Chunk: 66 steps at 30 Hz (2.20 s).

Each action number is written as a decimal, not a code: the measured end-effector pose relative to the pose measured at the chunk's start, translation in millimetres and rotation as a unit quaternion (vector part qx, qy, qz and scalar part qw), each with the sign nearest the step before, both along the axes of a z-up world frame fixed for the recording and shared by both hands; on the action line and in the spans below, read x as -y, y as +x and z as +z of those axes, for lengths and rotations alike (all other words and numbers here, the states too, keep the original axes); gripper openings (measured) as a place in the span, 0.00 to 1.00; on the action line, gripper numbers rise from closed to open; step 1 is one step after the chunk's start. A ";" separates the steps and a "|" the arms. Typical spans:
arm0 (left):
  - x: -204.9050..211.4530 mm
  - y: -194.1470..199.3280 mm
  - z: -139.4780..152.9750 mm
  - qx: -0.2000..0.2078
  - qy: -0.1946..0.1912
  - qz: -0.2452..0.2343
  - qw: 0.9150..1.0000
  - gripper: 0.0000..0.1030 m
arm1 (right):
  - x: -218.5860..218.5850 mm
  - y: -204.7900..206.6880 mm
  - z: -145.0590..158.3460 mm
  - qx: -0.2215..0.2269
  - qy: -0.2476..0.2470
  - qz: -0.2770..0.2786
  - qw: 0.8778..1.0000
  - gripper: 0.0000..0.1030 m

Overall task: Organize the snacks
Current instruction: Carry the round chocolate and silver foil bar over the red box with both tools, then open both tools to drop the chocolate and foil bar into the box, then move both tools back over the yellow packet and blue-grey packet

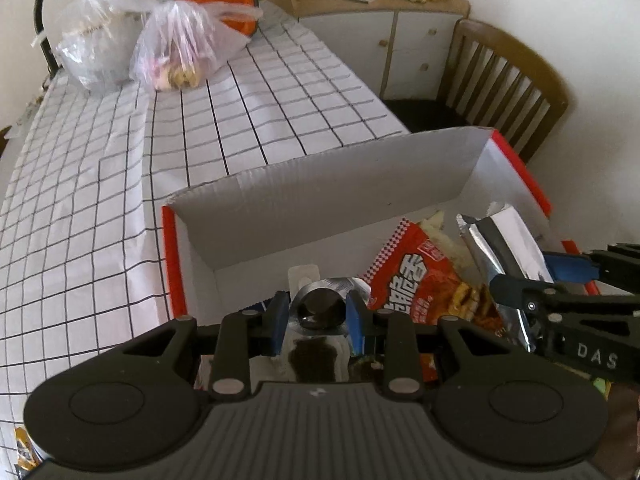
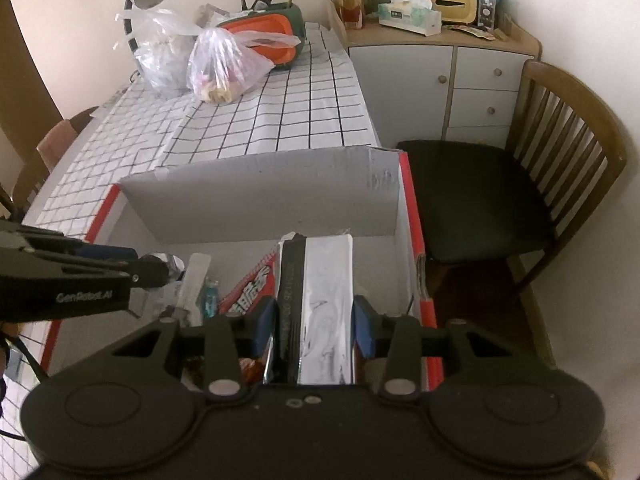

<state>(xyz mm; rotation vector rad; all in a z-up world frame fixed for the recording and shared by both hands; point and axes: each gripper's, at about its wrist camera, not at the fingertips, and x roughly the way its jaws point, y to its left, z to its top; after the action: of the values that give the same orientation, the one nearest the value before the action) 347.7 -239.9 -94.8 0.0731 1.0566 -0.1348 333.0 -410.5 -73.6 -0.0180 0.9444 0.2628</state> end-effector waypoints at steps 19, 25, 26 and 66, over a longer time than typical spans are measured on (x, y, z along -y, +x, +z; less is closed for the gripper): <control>0.2 40.4 -41.8 -0.120 0.011 0.023 0.992 0.30 | 2.3 6.7 -9.3 -0.015 -0.002 -0.003 1.000 0.48; -0.2 37.5 -39.3 -0.115 0.009 0.029 0.993 0.30 | 4.1 1.1 -3.8 -0.002 -0.001 0.003 1.000 0.63; -0.9 36.3 -38.2 -0.113 0.006 0.031 0.993 0.30 | 4.4 -0.2 -2.1 0.001 -0.001 0.004 1.000 0.64; -41.9 -127.6 85.1 0.103 -0.039 0.071 0.991 0.65 | -32.4 -90.9 83.5 0.087 0.109 0.129 0.982 0.98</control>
<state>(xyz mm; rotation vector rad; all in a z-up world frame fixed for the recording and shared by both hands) 220.1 -198.1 -9.7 -0.0577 0.8458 -0.0377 242.1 -378.2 9.9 0.0383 0.7343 0.5951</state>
